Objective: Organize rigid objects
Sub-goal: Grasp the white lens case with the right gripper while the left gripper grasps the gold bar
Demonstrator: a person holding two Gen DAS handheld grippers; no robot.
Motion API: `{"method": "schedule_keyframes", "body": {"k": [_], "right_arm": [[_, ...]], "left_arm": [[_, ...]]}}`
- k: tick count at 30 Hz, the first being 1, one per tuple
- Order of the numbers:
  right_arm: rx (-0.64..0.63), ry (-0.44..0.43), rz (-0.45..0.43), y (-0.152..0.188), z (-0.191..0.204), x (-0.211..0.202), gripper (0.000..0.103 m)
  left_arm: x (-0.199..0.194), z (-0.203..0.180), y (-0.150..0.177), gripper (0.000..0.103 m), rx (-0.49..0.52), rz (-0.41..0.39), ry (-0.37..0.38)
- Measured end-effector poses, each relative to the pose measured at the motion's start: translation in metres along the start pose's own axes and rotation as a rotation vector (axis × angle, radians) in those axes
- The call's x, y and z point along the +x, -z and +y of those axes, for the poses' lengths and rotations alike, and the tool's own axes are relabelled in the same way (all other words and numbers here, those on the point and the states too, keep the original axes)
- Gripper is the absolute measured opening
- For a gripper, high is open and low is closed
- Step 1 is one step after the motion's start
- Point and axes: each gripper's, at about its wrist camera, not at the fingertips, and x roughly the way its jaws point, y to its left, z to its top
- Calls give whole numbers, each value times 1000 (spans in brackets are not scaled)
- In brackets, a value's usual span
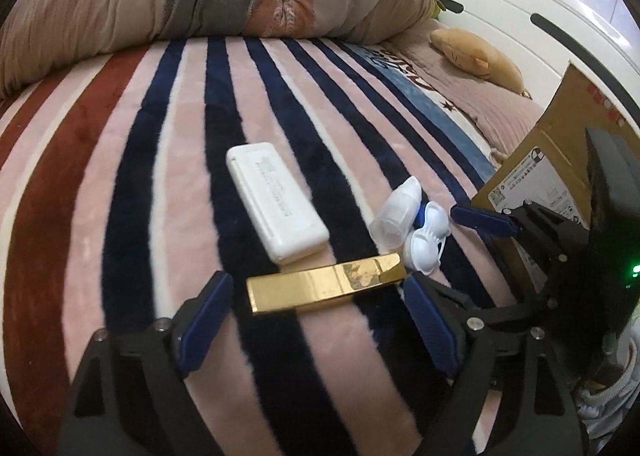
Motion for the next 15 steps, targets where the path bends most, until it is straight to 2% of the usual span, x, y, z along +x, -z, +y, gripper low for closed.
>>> {"method": "schedule_keyframes", "body": {"k": [2,9,15], "right_arm": [[19,-19,0,1,-3,-1,57],[15,-26,-10,6,-1,-12,57],[-5,-4,-3,9,3,-16,57]], "left_arm": [[2,-4,0,89,10,2,-7],[11,-15,-4,94,3,4,-55],[12,-15,-2,89,10,-11,-95]]}}
